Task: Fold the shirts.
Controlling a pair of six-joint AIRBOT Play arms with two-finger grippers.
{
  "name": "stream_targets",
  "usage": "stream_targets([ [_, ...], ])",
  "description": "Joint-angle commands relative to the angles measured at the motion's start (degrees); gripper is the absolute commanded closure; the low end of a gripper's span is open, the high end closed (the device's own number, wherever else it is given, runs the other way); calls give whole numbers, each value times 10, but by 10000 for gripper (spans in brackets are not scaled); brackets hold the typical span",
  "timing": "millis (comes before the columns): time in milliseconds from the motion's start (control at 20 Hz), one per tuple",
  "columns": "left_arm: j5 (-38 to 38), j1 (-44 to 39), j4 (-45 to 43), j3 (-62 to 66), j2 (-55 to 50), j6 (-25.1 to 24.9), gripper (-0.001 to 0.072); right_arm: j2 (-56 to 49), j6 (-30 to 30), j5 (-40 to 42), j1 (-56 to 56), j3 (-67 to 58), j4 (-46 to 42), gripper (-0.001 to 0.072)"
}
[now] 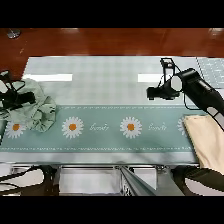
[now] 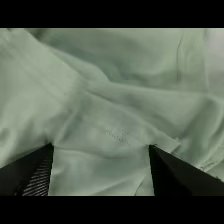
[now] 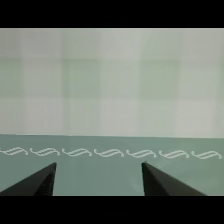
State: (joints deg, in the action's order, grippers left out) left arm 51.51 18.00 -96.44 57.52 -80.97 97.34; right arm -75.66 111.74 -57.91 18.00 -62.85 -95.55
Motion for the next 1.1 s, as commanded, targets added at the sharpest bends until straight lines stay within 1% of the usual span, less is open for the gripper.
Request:
stream_targets([
  [0, 30, -18, 5, 1, -38, 9, 14, 0, 0, 1, 0, 0, 21, 94],
  [50, 40, -21, 5, 1, -39, 9, 132, 1, 0, 1, 0, 0, 23, 94],
  [100, 57, -21, 5, 4, -39, 2, 466, 4, 0, 2, 0, 0, 23, 94],
  [150, 73, -21, 9, 8, -39, -13, 679, 9, 0, 5, 0, 0, 23, 94],
  [250, 106, -20, 70, 33, -32, -57, 682, 32, 0, 17, 0, 0, 20, 94],
  [300, 105, -21, 118, 49, -16, -74, 682, 51, 0, 22, 0, 0, 17, 94],
  [400, 76, -21, 247, 84, 50, -115, 682, 103, 1, 29, 0, 0, -3, 94],
  [500, 51, -21, 347, 114, 130, -149, 682, 169, 3, 30, 0, 0, -18, 94],
  [650, 40, -21, 428, 152, 235, -179, 683, 263, 2, 31, 0, 0, -25, 94],
  [800, 40, -21, 514, 200, 311, -203, 682, 345, 0, 31, 0, 0, -24, 94],
  [850, 40, -23, 549, 219, 325, -205, 683, 369, 0, 31, 0, 0, -24, 94],
  [950, 40, -43, 606, 263, 340, -223, 683, 412, 0, 26, 0, 0, -20, 94],
  [1050, 36, -92, 631, 299, 341, -223, 683, 442, 0, 14, 0, 0, -18, 94],
])
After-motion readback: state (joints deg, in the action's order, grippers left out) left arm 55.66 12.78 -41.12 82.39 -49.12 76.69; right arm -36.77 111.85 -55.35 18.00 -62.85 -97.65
